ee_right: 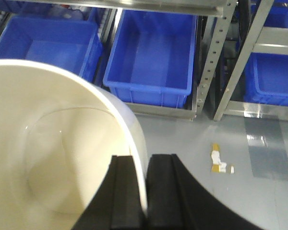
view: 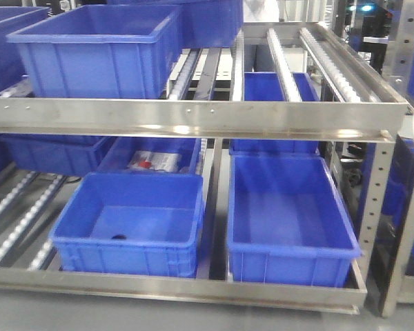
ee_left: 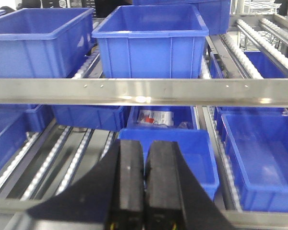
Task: Move white bin to right shelf second layer
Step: 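Turn the base toward the roller-track shelf with blue bins, then approach the shelf and align with the empty roller-track slot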
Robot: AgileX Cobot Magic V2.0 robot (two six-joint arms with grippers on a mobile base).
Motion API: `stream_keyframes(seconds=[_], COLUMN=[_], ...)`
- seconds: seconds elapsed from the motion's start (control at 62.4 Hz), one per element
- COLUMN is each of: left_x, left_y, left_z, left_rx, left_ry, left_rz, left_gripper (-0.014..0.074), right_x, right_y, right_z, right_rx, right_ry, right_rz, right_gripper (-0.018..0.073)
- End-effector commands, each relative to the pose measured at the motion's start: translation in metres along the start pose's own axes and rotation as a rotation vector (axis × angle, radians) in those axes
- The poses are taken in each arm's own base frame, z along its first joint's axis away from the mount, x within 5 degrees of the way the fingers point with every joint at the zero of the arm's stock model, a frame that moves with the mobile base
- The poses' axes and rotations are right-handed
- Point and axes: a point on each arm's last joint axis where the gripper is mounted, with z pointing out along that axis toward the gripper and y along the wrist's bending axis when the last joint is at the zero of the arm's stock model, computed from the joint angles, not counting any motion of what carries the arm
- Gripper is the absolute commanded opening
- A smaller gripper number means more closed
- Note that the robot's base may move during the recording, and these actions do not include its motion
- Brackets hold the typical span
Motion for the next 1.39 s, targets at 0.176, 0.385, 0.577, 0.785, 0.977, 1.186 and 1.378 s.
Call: stream_keyframes(seconds=[0.176,0.385,0.577,0.785,0.977,1.186,1.378], left_x=[0.0007,0.0007,0.0007,0.0007,0.0007,0.0007,0.0007], left_y=[-0.0001,-0.0001,-0.0001,-0.0001,-0.0001,-0.0001,-0.0001], left_z=[-0.0003,-0.0003,-0.0003,-0.0003,-0.0003,-0.0003,-0.0003], left_rx=[0.002,0.002,0.002,0.002,0.002,0.002,0.002], left_ry=[-0.071,-0.071,-0.071,-0.071,-0.071,-0.071,-0.071], left_rz=[-0.013,-0.013,-0.013,-0.013,-0.013,-0.013,-0.013], left_gripper=[0.0085,0.0085,0.0085,0.0085,0.0085,0.0085,0.0085], right_x=[-0.0169,-0.0169,-0.0169,-0.0169,-0.0169,-0.0169,-0.0169], right_y=[0.0006,0.0006,0.0006,0.0006,0.0006,0.0006,0.0006], right_z=[-0.0058,-0.0058,-0.0058,-0.0058,-0.0058,-0.0058,-0.0058], right_rx=[-0.002,-0.002,-0.002,-0.002,-0.002,-0.002,-0.002], right_ry=[-0.121,-0.121,-0.121,-0.121,-0.121,-0.121,-0.121], right_rz=[0.000,0.000,0.000,0.000,0.000,0.000,0.000], right_gripper=[0.0055,0.0055,0.0055,0.0055,0.0055,0.0055,0.0055])
